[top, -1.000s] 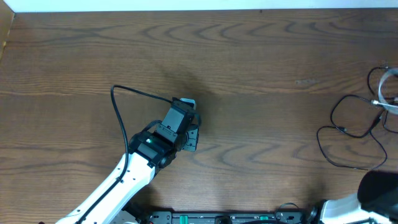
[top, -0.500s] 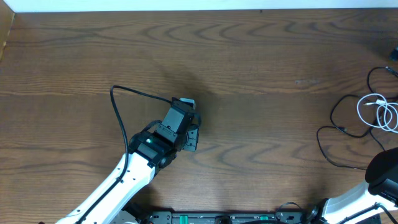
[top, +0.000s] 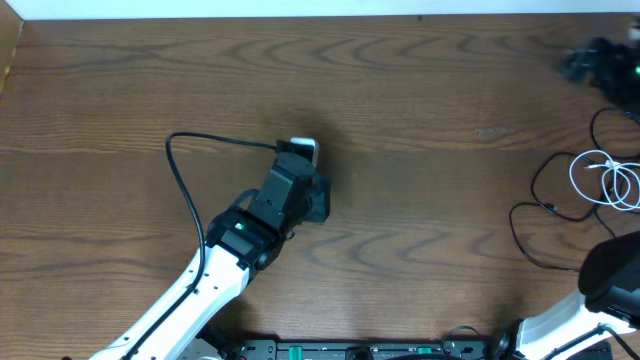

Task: Untangle cables

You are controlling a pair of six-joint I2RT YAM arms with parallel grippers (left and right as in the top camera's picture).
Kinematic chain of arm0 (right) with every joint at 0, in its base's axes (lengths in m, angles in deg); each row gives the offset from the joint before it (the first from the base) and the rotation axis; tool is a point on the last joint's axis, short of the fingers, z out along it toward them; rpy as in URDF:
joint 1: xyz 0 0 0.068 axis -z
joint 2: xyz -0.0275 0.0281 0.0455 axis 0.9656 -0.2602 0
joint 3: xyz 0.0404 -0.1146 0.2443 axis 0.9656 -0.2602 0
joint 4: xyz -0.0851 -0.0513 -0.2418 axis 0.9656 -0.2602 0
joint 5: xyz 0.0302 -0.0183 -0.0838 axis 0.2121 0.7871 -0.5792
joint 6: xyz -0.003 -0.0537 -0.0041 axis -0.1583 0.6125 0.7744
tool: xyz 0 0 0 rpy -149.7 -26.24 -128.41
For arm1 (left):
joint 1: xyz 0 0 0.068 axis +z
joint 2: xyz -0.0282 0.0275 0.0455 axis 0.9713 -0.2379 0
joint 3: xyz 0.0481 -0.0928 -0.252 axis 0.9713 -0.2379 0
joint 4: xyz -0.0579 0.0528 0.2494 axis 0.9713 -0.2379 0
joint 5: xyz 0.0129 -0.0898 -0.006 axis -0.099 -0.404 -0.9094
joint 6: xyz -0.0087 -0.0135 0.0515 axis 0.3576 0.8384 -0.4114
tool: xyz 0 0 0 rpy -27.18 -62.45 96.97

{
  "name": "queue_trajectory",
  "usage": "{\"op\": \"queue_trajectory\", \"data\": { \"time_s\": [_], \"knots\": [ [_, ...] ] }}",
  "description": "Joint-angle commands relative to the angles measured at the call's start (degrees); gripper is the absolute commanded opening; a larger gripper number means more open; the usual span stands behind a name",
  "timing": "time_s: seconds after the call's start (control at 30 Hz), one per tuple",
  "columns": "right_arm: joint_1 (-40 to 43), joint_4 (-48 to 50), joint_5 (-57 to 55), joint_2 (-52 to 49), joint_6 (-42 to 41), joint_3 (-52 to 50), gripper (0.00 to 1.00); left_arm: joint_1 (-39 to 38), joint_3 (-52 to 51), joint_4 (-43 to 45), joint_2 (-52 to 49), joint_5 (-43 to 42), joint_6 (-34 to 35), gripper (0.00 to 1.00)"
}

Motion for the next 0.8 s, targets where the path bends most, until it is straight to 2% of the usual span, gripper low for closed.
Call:
{"op": "queue_trajectory", "data": {
  "time_s": [0.0,0.1,0.3,0.5,0.6,0.77],
  "knots": [
    [-6.21,-0.96,1.99,0.02,6.71,-1.09,0.99,2.56,0.44,0.24,-0.22,3.78,5.53,0.61],
    [-11.56,-1.42,-7.32,0.02,6.78,-2.64,0.99,6.38,0.44,-1.53,-0.22,2.36,6.88,0.63],
    [-20.85,-1.88,-19.54,0.02,6.49,-9.33,0.99,16.33,0.44,-8.46,-0.2,-7.76,6.86,0.64],
    [-24.11,-7.34,-20.06,0.02,1.6,-16.11,0.99,25.14,0.44,-23.63,-0.15,-14.56,6.82,0.65],
    [-24.09,-9.11,-19.98,0.44,0.96,-19.12,0.99,27.78,0.44,-30.99,0.07,-14.71,6.78,0.65],
    [-24.09,-9.64,-19.02,3.72,0.94,-25.7,0.99,29.22,0.44,-40.22,2.1,-14.75,2.03,0.65]
  ]
}}
